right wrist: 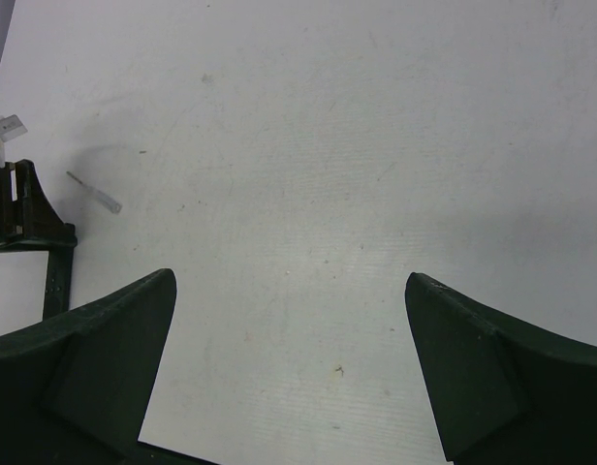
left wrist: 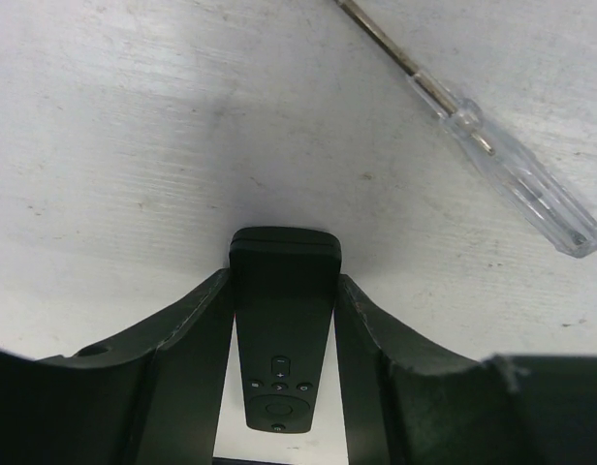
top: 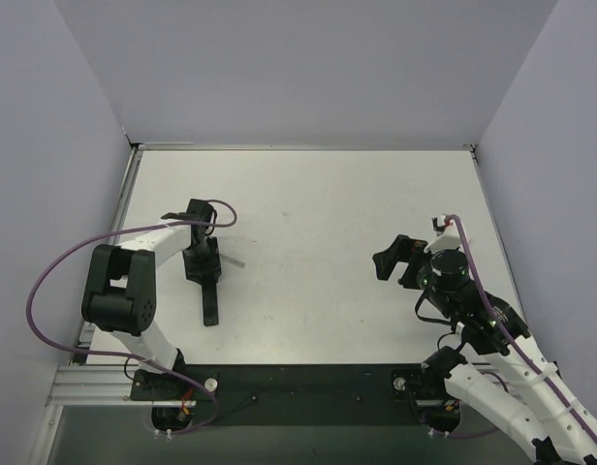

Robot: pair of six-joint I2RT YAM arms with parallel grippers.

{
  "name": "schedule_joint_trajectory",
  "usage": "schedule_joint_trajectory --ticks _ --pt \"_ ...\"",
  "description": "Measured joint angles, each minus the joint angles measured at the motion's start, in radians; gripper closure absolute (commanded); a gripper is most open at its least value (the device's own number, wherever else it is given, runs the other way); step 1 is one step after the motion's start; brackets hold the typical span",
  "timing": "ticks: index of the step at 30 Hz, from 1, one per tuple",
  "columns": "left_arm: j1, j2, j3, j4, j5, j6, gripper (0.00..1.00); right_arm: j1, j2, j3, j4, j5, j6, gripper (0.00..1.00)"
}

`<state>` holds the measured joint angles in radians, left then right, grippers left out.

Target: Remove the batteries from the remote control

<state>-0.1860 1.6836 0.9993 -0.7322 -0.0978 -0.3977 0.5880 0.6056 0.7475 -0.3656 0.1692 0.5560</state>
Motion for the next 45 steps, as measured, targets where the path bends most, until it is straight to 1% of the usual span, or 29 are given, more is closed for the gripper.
schedule_joint_trajectory --ticks 3,4,7,9,11,14,16,20,22,25,27,30,37,45 --pt "0.0 0.001 0.001 0.0 0.051 0.003 0.78 0.0 -0.006 -0.01 0.003 -0.002 0.004 0.01" --pt "0.0 0.0 0.001 0.0 0.07 0.005 0.83 0.0 -0.01 -0.016 0.004 -0.002 0.005 0.01" --pt "0.002 -0.013 -0.002 0.01 0.168 0.006 0.9 0.0 -0.027 -0.051 0.021 -0.035 0.003 0.03" --pt "0.004 -0.051 -0.022 0.042 0.293 -0.001 0.94 0.0 -0.029 -0.072 0.045 -0.094 -0.009 0.04" --pt "0.005 -0.12 -0.066 0.104 0.431 -0.017 0.99 -0.004 -0.024 -0.094 0.092 -0.191 -0.031 0.05" --pt "-0.006 -0.247 -0.164 0.289 0.695 -0.109 1.0 -0.005 -0.013 -0.15 0.229 -0.376 -0.04 0.05" --pt "-0.035 -0.315 -0.227 0.463 0.84 -0.203 1.0 -0.004 0.001 -0.192 0.333 -0.487 -0.032 0.05" --pt "-0.137 -0.373 -0.261 0.75 1.032 -0.356 1.0 0.003 0.042 -0.239 0.485 -0.618 -0.001 0.05" --pt "-0.192 -0.381 -0.261 0.838 1.078 -0.401 1.0 0.004 0.076 -0.249 0.547 -0.665 0.019 0.05" --pt "-0.253 -0.383 -0.27 1.025 1.139 -0.504 1.0 0.014 0.133 -0.262 0.655 -0.739 0.057 0.05" --pt "-0.269 -0.385 -0.28 1.143 1.169 -0.571 1.0 0.025 0.161 -0.274 0.709 -0.776 0.084 0.04" --pt "-0.27 -0.386 -0.283 1.255 1.189 -0.64 1.0 0.048 0.183 -0.29 0.776 -0.815 0.12 0.05" --pt "-0.277 -0.372 -0.283 1.369 1.202 -0.717 1.0 0.108 0.24 -0.315 0.944 -0.84 0.208 0.06" --pt "-0.306 -0.351 -0.283 1.412 1.2 -0.748 1.0 0.154 0.34 -0.304 0.998 -0.808 0.266 0.11"
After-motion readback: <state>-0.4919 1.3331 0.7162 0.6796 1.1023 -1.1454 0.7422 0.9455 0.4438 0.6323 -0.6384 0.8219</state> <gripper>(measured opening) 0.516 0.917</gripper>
